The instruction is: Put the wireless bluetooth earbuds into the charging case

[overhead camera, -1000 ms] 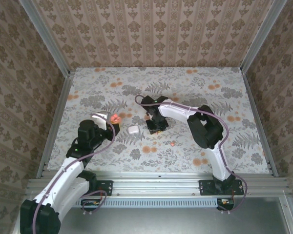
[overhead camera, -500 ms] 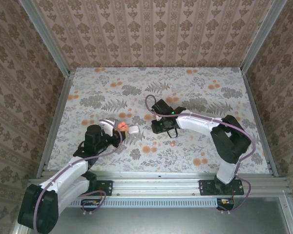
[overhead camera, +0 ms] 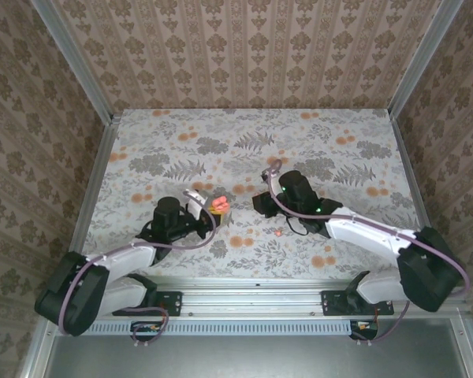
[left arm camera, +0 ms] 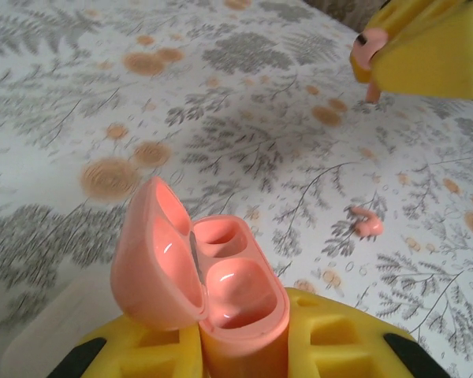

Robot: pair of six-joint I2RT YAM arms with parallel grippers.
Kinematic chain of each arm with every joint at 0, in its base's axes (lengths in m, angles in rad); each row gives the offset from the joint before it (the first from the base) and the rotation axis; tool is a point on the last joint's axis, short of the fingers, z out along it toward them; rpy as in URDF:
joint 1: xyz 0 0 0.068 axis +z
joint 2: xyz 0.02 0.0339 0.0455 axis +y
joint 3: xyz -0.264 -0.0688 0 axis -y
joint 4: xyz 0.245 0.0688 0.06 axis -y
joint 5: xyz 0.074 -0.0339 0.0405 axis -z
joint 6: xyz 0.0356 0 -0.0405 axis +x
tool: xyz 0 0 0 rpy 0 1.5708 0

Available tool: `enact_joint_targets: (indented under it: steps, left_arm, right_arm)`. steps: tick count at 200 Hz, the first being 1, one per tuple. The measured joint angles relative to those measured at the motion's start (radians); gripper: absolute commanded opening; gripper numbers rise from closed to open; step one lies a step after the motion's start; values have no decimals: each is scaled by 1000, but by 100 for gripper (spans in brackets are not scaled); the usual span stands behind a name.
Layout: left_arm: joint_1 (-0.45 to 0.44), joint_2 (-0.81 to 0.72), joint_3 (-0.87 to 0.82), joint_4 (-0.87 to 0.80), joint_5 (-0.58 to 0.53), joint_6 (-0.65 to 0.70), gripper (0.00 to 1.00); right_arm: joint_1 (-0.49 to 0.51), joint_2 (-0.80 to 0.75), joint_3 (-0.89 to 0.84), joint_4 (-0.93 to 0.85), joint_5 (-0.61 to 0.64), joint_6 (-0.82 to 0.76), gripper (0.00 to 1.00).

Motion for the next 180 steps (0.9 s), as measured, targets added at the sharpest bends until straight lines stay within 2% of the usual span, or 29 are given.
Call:
enact_joint_targets:
  steps: [52,180]
  left_arm:
    - [-64,75,111,87,62,48,4]
    - [-108,104,194,115,116,76,5]
  right_arm:
    - [4,-114,-32,92,-41,-18,25]
    - [29,-95,-23,173,-96,-16,25]
